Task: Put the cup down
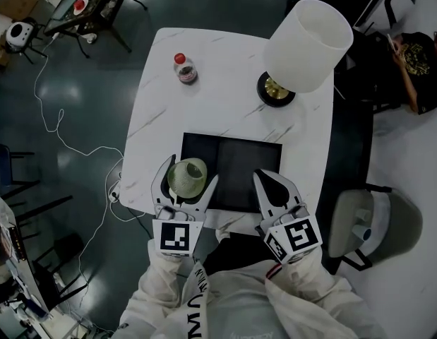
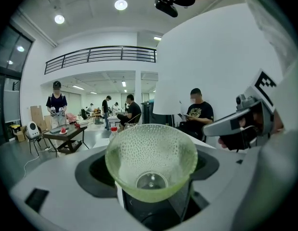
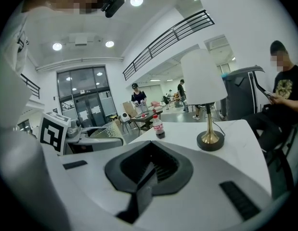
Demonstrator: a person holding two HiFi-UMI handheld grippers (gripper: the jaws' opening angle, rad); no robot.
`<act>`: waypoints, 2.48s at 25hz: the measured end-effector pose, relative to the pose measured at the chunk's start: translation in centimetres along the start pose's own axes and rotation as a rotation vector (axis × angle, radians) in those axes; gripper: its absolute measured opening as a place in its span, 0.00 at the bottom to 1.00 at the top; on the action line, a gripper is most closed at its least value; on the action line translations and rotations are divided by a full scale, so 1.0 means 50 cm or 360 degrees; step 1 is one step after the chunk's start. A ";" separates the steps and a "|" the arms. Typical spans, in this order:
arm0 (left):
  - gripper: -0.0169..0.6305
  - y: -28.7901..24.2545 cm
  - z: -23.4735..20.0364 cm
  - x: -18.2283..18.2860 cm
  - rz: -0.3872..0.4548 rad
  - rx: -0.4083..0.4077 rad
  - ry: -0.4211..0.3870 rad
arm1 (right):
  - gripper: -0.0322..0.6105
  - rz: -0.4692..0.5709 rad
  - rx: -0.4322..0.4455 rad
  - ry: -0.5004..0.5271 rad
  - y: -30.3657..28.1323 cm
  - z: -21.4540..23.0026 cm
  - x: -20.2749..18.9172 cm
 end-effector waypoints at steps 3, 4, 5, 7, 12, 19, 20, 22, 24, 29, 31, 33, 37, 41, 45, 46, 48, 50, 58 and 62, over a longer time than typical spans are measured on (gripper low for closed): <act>0.66 -0.015 -0.004 -0.011 -0.0003 0.0006 0.0000 | 0.06 0.0010 -0.0019 -0.0023 -0.011 0.011 -0.009; 0.66 -0.020 -0.006 -0.014 -0.0003 0.0009 0.0004 | 0.06 0.0013 -0.0025 -0.0036 -0.014 0.014 -0.013; 0.66 -0.024 -0.007 -0.017 -0.0001 0.0013 0.0013 | 0.06 0.0016 -0.0033 -0.0053 -0.017 0.018 -0.016; 0.66 -0.033 -0.009 -0.022 0.0003 0.0019 0.0032 | 0.06 0.0026 -0.0052 -0.0090 -0.023 0.026 -0.021; 0.66 -0.051 -0.016 -0.036 0.0004 0.0028 0.0023 | 0.06 0.0030 -0.0061 -0.0085 -0.041 0.041 -0.032; 0.66 -0.065 -0.033 -0.050 0.0010 0.0049 0.0022 | 0.06 0.0017 -0.0068 -0.0066 -0.067 0.056 -0.047; 0.66 -0.067 -0.033 -0.051 0.0011 0.0047 0.0019 | 0.06 0.0017 -0.0066 -0.0062 -0.069 0.056 -0.048; 0.66 -0.071 -0.035 -0.055 0.0010 0.0043 0.0020 | 0.06 0.0016 -0.0065 -0.0054 -0.075 0.056 -0.052; 0.66 -0.076 -0.038 -0.060 0.0009 0.0041 0.0029 | 0.06 0.0012 -0.0064 -0.0053 -0.082 0.055 -0.058; 0.66 -0.092 -0.042 -0.080 -0.0010 0.0026 0.0027 | 0.06 0.0005 -0.0048 -0.0043 -0.101 0.052 -0.073; 0.66 -0.099 -0.041 -0.089 -0.0015 0.0018 0.0014 | 0.06 0.0002 -0.0045 -0.0044 -0.107 0.052 -0.079; 0.66 -0.105 -0.040 -0.098 -0.0023 0.0014 0.0012 | 0.06 -0.0002 -0.0046 -0.0050 -0.111 0.054 -0.086; 0.66 -0.113 -0.038 -0.113 -0.0039 0.0004 0.0029 | 0.06 -0.0011 -0.0042 -0.0060 -0.118 0.054 -0.098; 0.66 -0.121 -0.042 -0.124 -0.0055 0.0009 0.0034 | 0.06 -0.0019 -0.0028 -0.0055 -0.128 0.051 -0.106; 0.66 -0.129 -0.044 -0.135 -0.0069 0.0002 0.0024 | 0.06 -0.0023 -0.0012 -0.0044 -0.139 0.045 -0.110; 0.66 -0.131 -0.044 -0.136 -0.0070 0.0000 0.0021 | 0.06 -0.0022 -0.0010 -0.0042 -0.141 0.044 -0.110; 0.66 -0.135 -0.044 -0.141 -0.0075 -0.0003 0.0019 | 0.06 -0.0021 -0.0005 -0.0040 -0.145 0.042 -0.111; 0.66 -0.139 -0.044 -0.148 -0.0083 -0.0007 0.0025 | 0.06 -0.0023 -0.0002 -0.0040 -0.149 0.042 -0.113; 0.66 -0.157 -0.042 -0.170 -0.0119 -0.0018 0.0035 | 0.06 -0.0027 0.0015 -0.0044 -0.165 0.044 -0.115; 0.66 -0.161 -0.043 -0.176 -0.0136 -0.0021 0.0024 | 0.06 -0.0030 0.0019 -0.0043 -0.171 0.048 -0.114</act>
Point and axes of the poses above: the fingertips, and each gripper's own axes: y backward along the fingers, z to its right, x out of its top, the point moved 2 cm from there along y, backward along the fingers, and after that the axes turned 3 degrees about -z, right-handed, at the moved point
